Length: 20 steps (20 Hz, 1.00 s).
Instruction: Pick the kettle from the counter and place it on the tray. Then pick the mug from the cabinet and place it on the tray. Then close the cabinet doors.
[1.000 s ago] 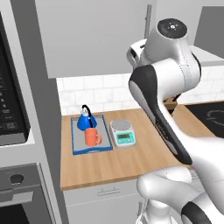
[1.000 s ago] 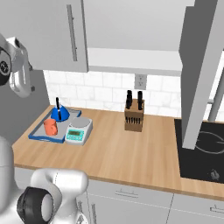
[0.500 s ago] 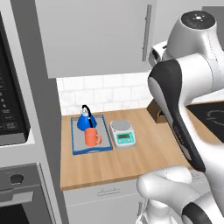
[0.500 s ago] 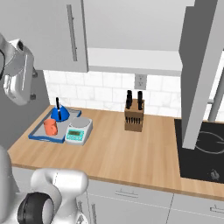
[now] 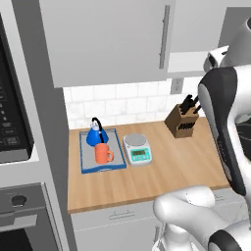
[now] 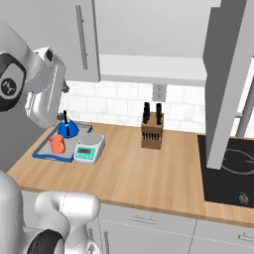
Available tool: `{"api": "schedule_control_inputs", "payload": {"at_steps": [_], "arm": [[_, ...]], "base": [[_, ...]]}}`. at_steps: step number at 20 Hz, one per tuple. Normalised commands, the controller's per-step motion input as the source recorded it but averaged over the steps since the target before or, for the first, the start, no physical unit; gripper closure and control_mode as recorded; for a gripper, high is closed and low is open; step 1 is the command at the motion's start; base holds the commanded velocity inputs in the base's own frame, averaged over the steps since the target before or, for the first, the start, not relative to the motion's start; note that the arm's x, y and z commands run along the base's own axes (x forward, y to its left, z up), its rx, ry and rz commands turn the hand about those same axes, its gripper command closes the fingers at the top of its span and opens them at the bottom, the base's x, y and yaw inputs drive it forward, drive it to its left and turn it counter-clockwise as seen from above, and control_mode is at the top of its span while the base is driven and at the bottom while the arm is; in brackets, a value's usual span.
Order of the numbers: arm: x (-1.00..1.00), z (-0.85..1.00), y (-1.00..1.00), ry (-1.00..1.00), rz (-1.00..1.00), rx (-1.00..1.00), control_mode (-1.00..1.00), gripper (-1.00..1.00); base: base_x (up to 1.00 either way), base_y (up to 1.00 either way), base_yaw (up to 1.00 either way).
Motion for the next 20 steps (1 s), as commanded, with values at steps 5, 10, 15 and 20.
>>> {"api": "schedule_control_inputs", "payload": {"at_steps": [5, 10, 15, 20], "arm": [[0.0, -0.19, -0.92, -0.26, 0.0, 0.0, -1.0, -1.0], [-0.02, -0.11, -0.74, -0.08, -0.1, -0.19, -1.0, -1.0], [-0.25, 0.01, -0.87, -0.04, -0.17, -0.04, -1.0, -1.0], [-0.54, 0.12, -0.73, -0.13, -0.14, 0.0, -1.0, -1.0]], "base": [[0.0, 0.0, 0.0], [0.0, 0.0, 0.0], [0.0, 0.0, 0.0], [0.0, 0.0, 0.0]]}}
